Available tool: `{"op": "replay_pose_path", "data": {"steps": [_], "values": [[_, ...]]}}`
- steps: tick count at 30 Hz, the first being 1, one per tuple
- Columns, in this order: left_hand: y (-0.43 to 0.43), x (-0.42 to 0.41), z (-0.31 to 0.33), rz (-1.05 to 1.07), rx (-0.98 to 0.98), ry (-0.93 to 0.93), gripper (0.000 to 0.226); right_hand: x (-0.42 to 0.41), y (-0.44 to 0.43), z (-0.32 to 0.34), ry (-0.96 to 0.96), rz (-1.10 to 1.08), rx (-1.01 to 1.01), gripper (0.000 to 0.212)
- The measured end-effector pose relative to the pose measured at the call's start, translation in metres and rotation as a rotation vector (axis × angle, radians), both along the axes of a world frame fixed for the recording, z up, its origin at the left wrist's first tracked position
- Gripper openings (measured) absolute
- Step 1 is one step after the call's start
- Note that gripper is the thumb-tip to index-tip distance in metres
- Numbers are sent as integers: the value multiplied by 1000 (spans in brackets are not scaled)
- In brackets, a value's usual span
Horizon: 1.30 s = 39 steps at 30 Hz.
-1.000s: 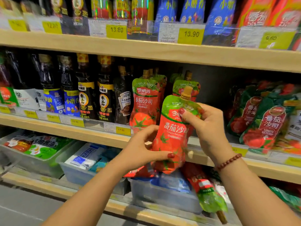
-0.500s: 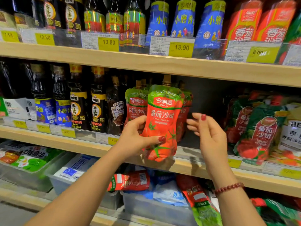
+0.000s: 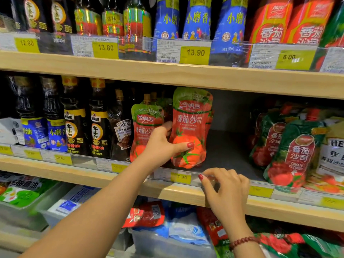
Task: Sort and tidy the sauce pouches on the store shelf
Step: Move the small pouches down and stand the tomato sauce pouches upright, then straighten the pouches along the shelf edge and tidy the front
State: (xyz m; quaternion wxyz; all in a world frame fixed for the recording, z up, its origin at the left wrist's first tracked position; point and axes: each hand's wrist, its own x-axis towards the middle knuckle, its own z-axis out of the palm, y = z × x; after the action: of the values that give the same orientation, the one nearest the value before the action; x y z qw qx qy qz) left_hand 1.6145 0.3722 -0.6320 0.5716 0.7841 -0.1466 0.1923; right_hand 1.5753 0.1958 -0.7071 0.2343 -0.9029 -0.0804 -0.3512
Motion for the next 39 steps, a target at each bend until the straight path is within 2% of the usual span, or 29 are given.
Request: {"op": "replay_pose_path", "data": {"steps": [6, 10, 19, 23, 26, 28, 30, 39], "values": [[-5, 12, -26, 65, 97, 88, 49, 4, -1, -5, -8, 0, 12, 5], [-6, 13, -30, 51, 211, 82, 36, 5, -1, -7, -33, -3, 10, 5], [-8, 10, -37, 116, 376, 15, 58, 5, -2, -9, -34, -2, 11, 5], [-12, -2, -46, 285, 379, -112, 84, 5, -1, -9, -46, 8, 16, 5], [-10, -12, -45, 396, 535, -249, 107, 5, -1, -9, -49, 14, 23, 5], [-9, -14, -42, 475, 711, -347, 106, 5, -1, -10, -46, 9, 25, 4], [-10, -15, -38, 513, 801, -397, 100, 5, -1, -10, -46, 6, 28, 4], [-10, -4, -35, 431, 715, -258, 87, 4, 0, -10, -48, 12, 41, 5]]}}
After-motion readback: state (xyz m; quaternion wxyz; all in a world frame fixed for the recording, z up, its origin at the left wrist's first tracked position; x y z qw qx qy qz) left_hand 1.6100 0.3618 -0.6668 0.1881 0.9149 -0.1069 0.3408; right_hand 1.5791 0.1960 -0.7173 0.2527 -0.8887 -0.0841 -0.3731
